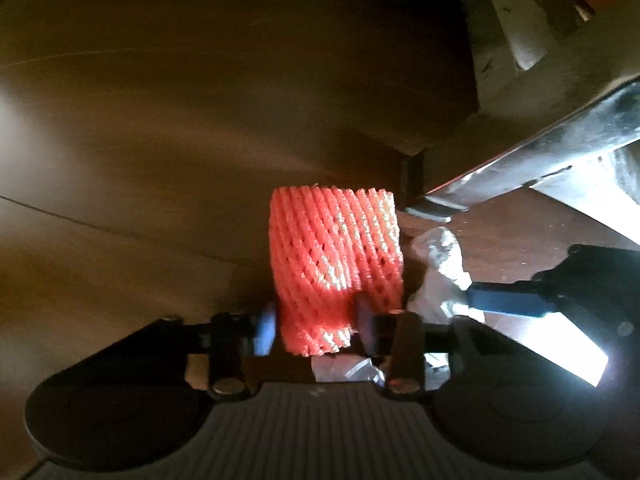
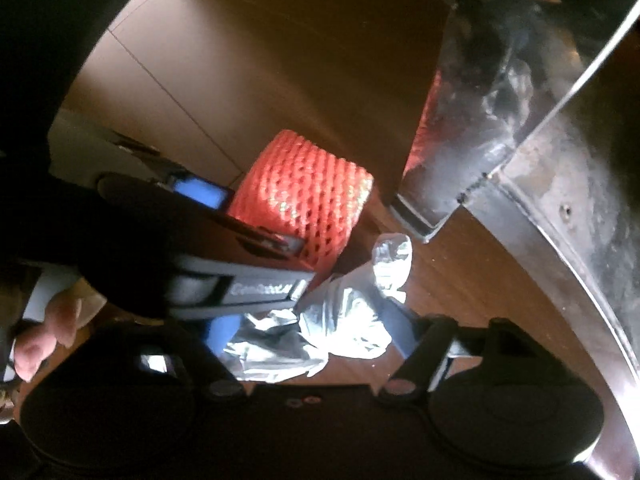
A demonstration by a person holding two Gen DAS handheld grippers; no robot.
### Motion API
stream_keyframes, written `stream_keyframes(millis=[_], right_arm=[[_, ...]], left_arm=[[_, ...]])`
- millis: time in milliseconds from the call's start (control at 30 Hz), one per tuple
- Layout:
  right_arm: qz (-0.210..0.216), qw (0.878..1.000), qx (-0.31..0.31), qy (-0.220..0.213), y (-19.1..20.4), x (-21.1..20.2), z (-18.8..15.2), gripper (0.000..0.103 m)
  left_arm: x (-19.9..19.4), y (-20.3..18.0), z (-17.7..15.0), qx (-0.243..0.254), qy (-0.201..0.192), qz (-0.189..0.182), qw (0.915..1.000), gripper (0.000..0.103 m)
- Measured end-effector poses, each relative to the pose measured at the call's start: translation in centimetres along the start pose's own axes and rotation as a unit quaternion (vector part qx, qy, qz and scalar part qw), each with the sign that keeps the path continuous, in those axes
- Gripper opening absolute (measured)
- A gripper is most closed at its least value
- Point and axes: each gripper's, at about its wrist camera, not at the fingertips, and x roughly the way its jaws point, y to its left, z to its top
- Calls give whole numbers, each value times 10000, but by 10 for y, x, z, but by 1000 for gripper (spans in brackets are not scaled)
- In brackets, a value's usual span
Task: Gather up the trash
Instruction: 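Grasp the orange foam mesh sleeve with the left tool while the right tool grasps crumpled silver foil, then lift the orange mesh sleeve and silver foil up over the teal wastebasket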
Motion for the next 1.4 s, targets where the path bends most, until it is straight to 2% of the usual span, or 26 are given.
stream_keyframes(millis=[133,233,367,500,633,833,1000,1400], right_arm=[[-136,9999,-61,-70,0,-2,-2,50],[-193,9998,-38,-103,-5,-4,-5,29],[-184,9997,158,-91,-12,-11,-6,15],[-195,9989,416,-126,-22,-22,-12,9],[-223,9973,677,-170,-33,-40,-27,7],[-296,9940,953,-437,-32,-88,-49,6],[-375,9919,947,-764,-26,-137,-56,6],[-846,9757,724,-1885,15,-295,-88,5]], left_arm=[[-1,2,-3,-83,-25,-85,9999,22],[-1,6,-2,-117,-36,-162,9998,19],[-3,5,-5,-170,-48,-104,9998,18],[-11,9,-12,-233,-5,8,9997,18],[-28,20,-20,-244,44,217,9995,18],[-74,38,-33,-690,-155,303,9970,18],[-118,45,-33,-978,-509,359,9933,18],[-277,56,-28,-1177,-1836,267,9756,18]])
